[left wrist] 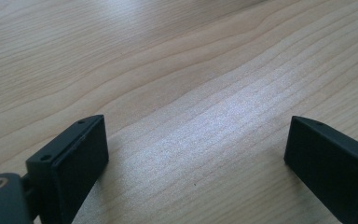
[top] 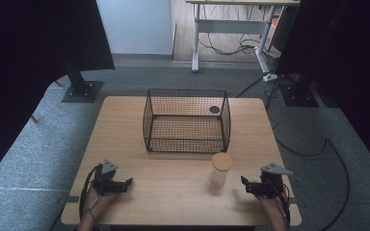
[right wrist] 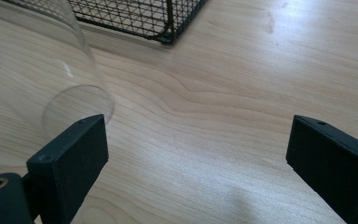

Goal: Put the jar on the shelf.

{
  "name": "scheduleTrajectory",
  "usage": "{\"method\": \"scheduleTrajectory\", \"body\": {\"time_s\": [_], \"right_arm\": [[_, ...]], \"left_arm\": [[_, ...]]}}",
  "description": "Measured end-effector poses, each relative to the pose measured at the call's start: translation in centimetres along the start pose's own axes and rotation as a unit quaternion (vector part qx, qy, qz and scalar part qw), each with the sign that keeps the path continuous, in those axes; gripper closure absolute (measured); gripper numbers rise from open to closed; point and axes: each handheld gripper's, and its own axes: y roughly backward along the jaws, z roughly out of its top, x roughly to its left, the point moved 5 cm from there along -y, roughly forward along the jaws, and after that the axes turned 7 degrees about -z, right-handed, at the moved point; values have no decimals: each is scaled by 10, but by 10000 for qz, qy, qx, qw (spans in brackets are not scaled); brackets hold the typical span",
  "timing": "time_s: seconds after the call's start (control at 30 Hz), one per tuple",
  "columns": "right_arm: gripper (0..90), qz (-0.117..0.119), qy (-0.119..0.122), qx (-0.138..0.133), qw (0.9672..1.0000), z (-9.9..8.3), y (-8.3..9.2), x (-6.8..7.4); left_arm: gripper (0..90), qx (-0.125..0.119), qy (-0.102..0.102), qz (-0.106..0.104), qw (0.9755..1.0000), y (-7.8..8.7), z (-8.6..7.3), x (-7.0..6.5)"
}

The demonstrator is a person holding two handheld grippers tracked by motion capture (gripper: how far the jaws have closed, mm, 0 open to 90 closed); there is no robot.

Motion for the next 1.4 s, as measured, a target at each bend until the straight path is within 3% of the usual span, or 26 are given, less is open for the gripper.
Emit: {"method": "scheduleTrajectory", "body": {"time_s": [0.73, 1.4], "right_arm": [[47, 534, 218, -218, 9981, 22, 15, 32], [59, 1002, 464, -399, 9931, 34, 8, 58]], "left_arm": [[54, 8, -8, -3, 10000, 0, 0, 0], [54, 9, -5, 0, 10000, 0, 0, 0]]}}
